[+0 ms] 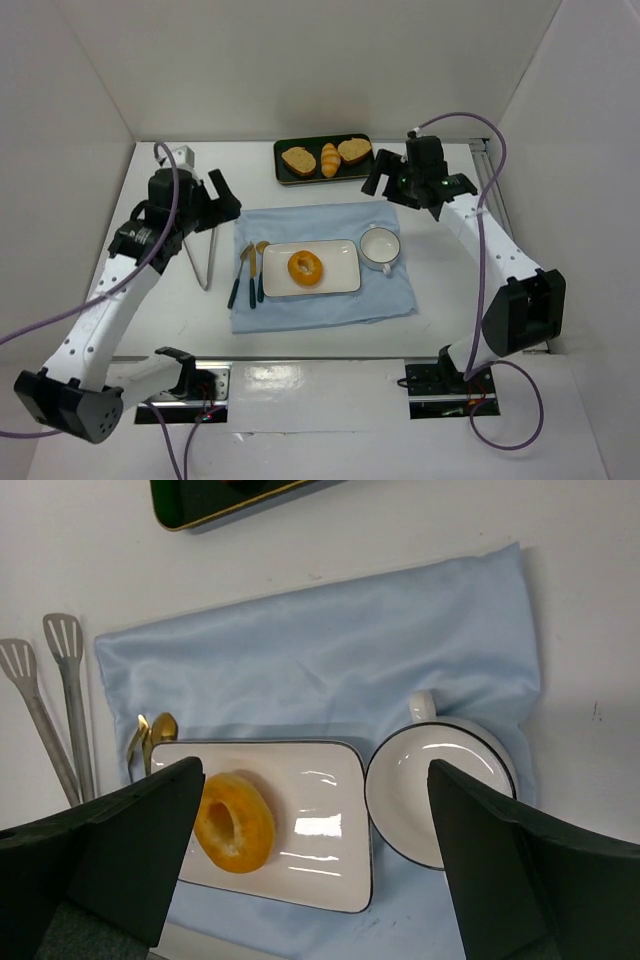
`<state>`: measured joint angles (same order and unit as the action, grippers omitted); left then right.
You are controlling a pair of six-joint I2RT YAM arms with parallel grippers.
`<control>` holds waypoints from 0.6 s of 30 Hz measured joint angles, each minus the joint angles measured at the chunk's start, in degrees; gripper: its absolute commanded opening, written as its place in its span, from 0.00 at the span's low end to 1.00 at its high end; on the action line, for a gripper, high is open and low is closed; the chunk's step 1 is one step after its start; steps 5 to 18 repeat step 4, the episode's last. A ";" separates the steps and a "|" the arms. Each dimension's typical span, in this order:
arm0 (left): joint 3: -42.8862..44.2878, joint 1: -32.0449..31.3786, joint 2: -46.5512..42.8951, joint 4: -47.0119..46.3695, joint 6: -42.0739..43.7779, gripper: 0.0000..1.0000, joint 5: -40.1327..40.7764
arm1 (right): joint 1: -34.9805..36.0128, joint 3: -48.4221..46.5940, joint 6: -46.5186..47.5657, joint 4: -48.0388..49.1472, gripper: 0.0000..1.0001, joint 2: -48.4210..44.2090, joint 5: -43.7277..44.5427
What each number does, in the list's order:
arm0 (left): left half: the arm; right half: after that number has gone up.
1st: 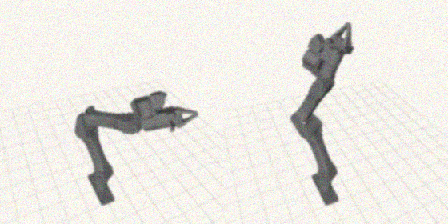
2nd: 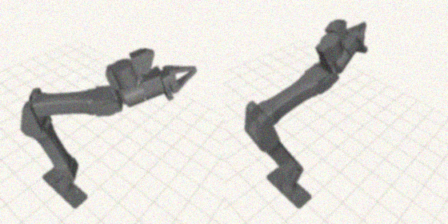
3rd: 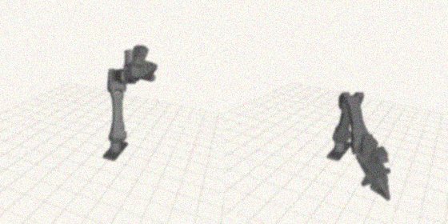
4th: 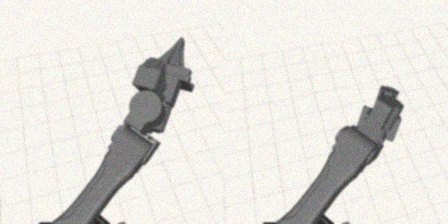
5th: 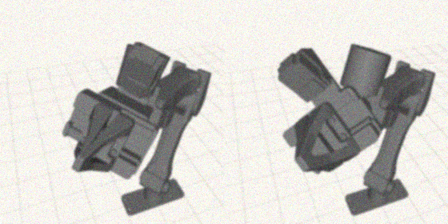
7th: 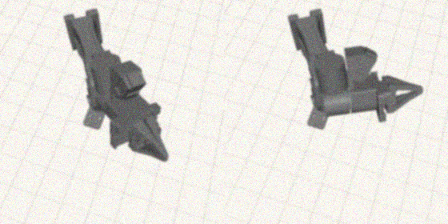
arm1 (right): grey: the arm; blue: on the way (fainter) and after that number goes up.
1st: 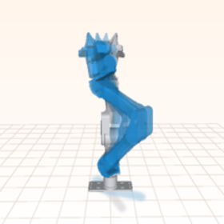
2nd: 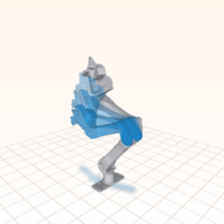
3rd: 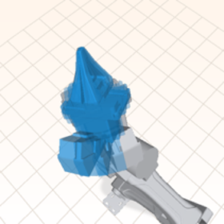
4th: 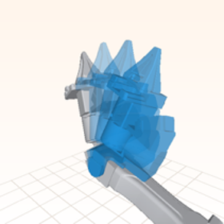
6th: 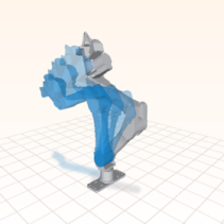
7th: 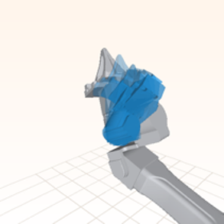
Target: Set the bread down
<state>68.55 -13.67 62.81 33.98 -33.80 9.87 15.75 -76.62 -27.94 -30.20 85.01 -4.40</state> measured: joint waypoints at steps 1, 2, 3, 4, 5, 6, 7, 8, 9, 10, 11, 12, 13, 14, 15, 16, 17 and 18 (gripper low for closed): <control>-1.05 -1.53 -1.40 -0.28 -1.09 1.00 -0.87 | 0.52 0.00 -0.24 -0.22 1.00 -0.02 0.83; -2.16 -3.21 -2.82 -0.28 -1.68 1.00 -1.70 | 1.14 0.00 -0.44 -0.50 1.00 -0.02 1.46; -3.02 -4.72 -4.07 0.02 -2.47 1.00 -2.38 | 1.81 0.00 -0.61 -0.83 1.00 -0.04 2.36; -3.58 -5.86 -5.11 0.50 -2.84 1.00 -2.91 | 2.40 0.00 -0.83 -1.22 1.00 -0.13 3.45; -3.58 -5.86 -5.11 0.50 -2.84 1.00 -2.91 | 2.40 0.00 -0.83 -1.22 1.00 -0.13 3.45; -3.58 -5.86 -5.11 0.50 -2.84 1.00 -2.91 | 2.40 0.00 -0.83 -1.22 1.00 -0.13 3.45; -3.58 -5.86 -5.11 0.50 -2.84 1.00 -2.91 | 2.40 0.00 -0.83 -1.22 1.00 -0.13 3.45; -3.58 -5.86 -5.11 0.50 -2.84 1.00 -2.91 | 2.40 0.00 -0.83 -1.22 1.00 -0.13 3.45; -3.58 -5.86 -5.11 0.50 -2.84 1.00 -2.91 | 2.40 0.00 -0.83 -1.22 1.00 -0.13 3.45; -3.58 -5.86 -5.11 0.50 -2.84 1.00 -2.91 | 2.40 0.00 -0.83 -1.22 1.00 -0.13 3.45; -3.58 -5.86 -5.11 0.50 -2.84 1.00 -2.91 | 2.40 0.00 -0.83 -1.22 1.00 -0.13 3.45; -3.58 -5.86 -5.11 0.50 -2.84 1.00 -2.91 | 2.40 0.00 -0.83 -1.22 1.00 -0.13 3.45; -3.58 -5.86 -5.11 0.50 -2.84 1.00 -2.91 | 2.40 0.00 -0.83 -1.22 1.00 -0.13 3.45; -3.58 -5.86 -5.11 0.50 -2.84 1.00 -2.91 | 2.40 0.00 -0.83 -1.22 1.00 -0.13 3.45; -3.58 -5.86 -5.11 0.50 -2.84 1.00 -2.91 | 2.40 0.00 -0.83 -1.22 1.00 -0.13 3.45; -3.58 -5.86 -5.11 0.50 -2.84 1.00 -2.91 | 2.40 0.00 -0.83 -1.22 1.00 -0.13 3.45; -3.58 -5.86 -5.11 0.50 -2.84 1.00 -2.91 | 2.40 0.00 -0.83 -1.22 1.00 -0.13 3.45; -3.58 -5.86 -5.11 0.50 -2.84 1.00 -2.91 | 2.40 0.00 -0.83 -1.22 1.00 -0.13 3.45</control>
